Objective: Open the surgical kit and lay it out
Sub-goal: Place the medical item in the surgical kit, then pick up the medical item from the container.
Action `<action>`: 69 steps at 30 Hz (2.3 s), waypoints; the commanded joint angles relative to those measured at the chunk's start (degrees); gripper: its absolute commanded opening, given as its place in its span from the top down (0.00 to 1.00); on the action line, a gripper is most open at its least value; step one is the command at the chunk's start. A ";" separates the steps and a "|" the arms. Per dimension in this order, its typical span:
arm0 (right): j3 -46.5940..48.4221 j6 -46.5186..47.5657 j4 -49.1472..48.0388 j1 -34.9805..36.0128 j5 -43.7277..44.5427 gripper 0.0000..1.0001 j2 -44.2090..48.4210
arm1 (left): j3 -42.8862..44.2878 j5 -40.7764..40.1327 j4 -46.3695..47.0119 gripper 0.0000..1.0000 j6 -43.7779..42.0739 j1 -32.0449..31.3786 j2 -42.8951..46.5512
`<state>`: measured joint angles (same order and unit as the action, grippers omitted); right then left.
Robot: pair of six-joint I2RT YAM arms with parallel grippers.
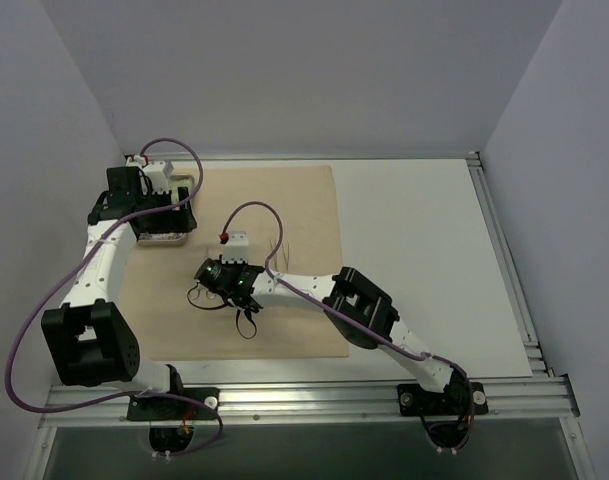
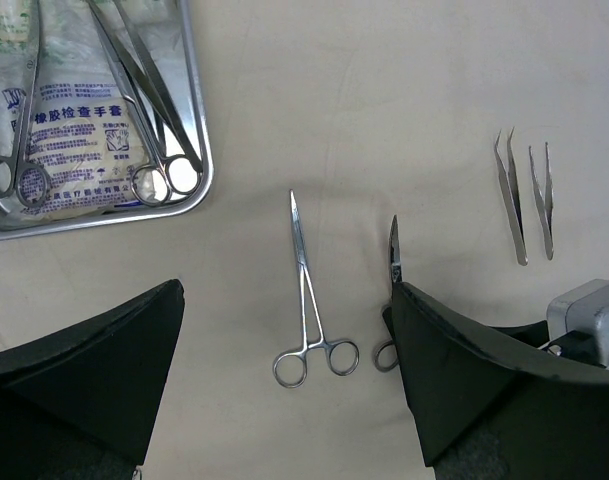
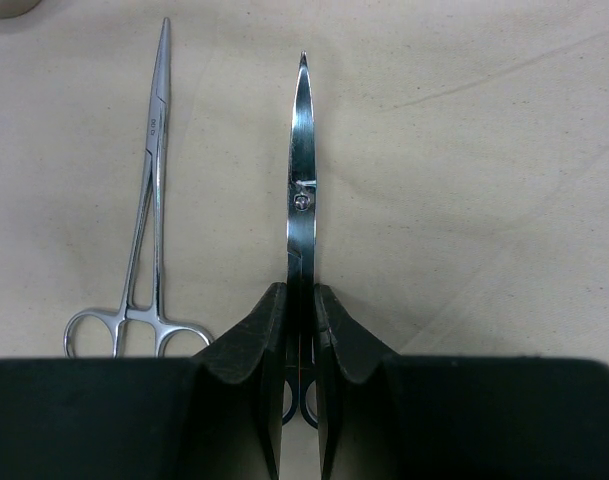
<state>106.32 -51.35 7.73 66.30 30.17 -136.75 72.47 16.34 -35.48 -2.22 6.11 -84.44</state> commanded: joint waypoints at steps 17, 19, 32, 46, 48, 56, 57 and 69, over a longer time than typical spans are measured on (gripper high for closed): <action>1.61 1.78 0.97 -0.47 2.78 0.75 3.32 | 1.71 2.12 -0.02 0.06 -0.86 0.48 0.77; 1.43 1.96 0.71 -0.56 3.57 0.75 5.86 | 2.06 1.86 -0.11 0.06 -1.21 0.48 0.86; -22.26 13.91 -13.61 -12.23 -9.05 0.70 33.11 | 9.35 -3.24 -2.31 0.03 -5.34 4.17 -3.87; -35.31 18.92 -18.97 -29.82 -19.88 0.71 35.94 | 38.00 -13.52 -8.02 0.53 -4.64 3.03 -35.60; -35.48 19.27 -19.59 -31.32 -21.47 0.70 34.63 | 40.64 -14.49 -8.63 0.51 -4.46 3.03 -39.03; -35.48 19.36 -21.96 -33.96 -25.42 0.71 31.11 | 42.58 -20.46 -6.88 0.51 -6.74 3.12 -43.35; -35.57 19.27 -22.23 -34.22 -25.86 0.71 30.58 | 42.76 -21.43 -6.88 0.50 -7.88 3.12 -43.61; -35.31 19.89 -22.76 -36.07 -27.98 0.71 28.03 | 44.34 -21.53 -10.04 0.60 -10.44 3.56 -48.88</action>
<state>70.63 -32.64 -13.67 31.18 2.92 -108.27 114.02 -4.71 -43.77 -11.29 9.21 -132.00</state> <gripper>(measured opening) 0.292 0.399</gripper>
